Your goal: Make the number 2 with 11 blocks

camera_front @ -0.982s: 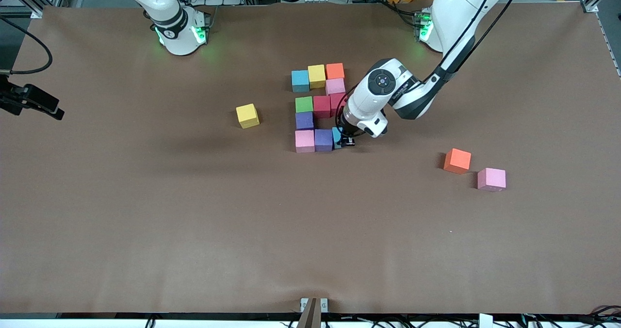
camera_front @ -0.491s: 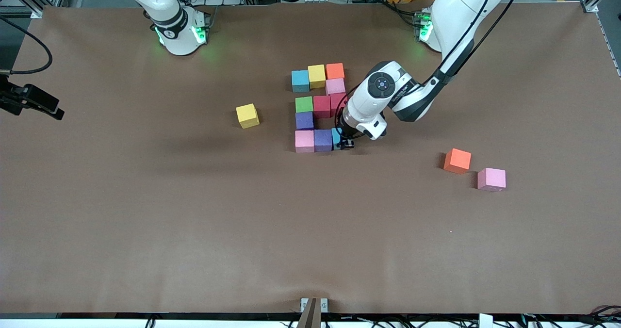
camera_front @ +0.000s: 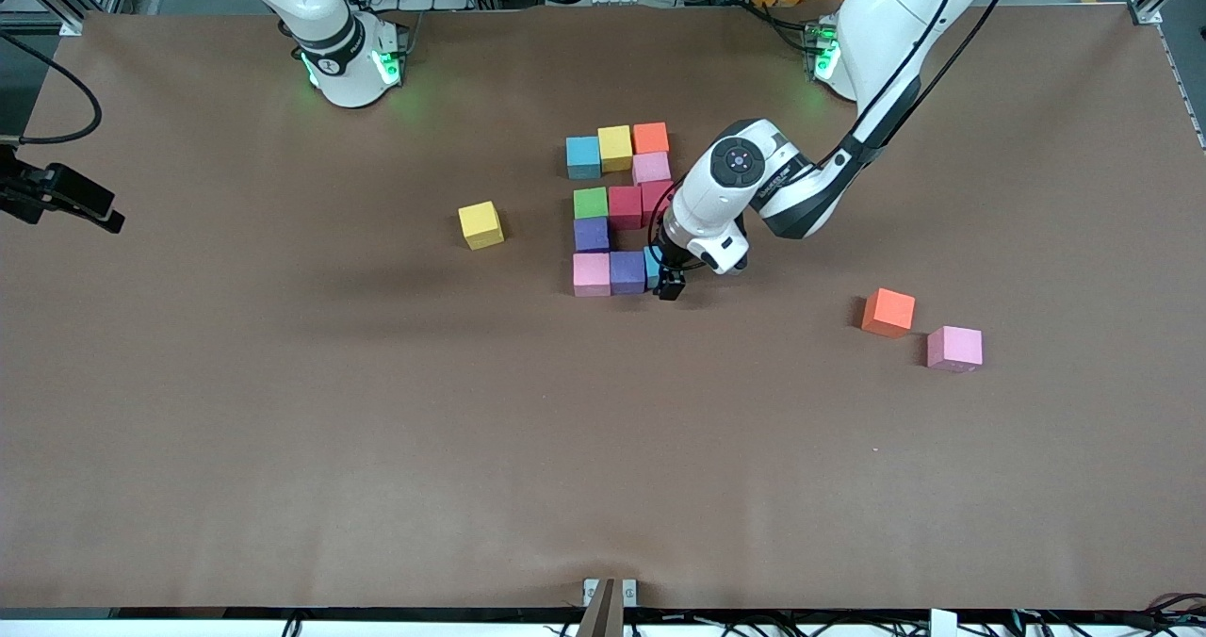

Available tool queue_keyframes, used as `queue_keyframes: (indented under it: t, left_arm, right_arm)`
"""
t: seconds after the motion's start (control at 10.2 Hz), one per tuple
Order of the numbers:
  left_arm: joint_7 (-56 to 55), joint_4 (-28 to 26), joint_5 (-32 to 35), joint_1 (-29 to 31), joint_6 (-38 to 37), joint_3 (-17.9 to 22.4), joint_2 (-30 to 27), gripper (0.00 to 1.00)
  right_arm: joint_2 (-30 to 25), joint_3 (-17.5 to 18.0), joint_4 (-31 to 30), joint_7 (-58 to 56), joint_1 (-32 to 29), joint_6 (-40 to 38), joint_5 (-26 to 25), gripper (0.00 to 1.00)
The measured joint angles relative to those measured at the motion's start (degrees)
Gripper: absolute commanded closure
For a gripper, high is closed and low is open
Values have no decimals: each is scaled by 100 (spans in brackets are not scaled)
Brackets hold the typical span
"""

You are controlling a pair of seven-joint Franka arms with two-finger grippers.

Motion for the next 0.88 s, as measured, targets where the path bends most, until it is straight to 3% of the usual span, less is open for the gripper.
queue_keyframes:
  t: [0.29,0.88]
  left_arm:
    - [17,84,70,1,5,-19,-125,0]
    - [254,467,73,15,-543,-335,-1168,0]
  right_arm:
    - [8,14,-3,0,0,-22,0,0]
    - [9,74,108,-21,-12,-53,1,0]
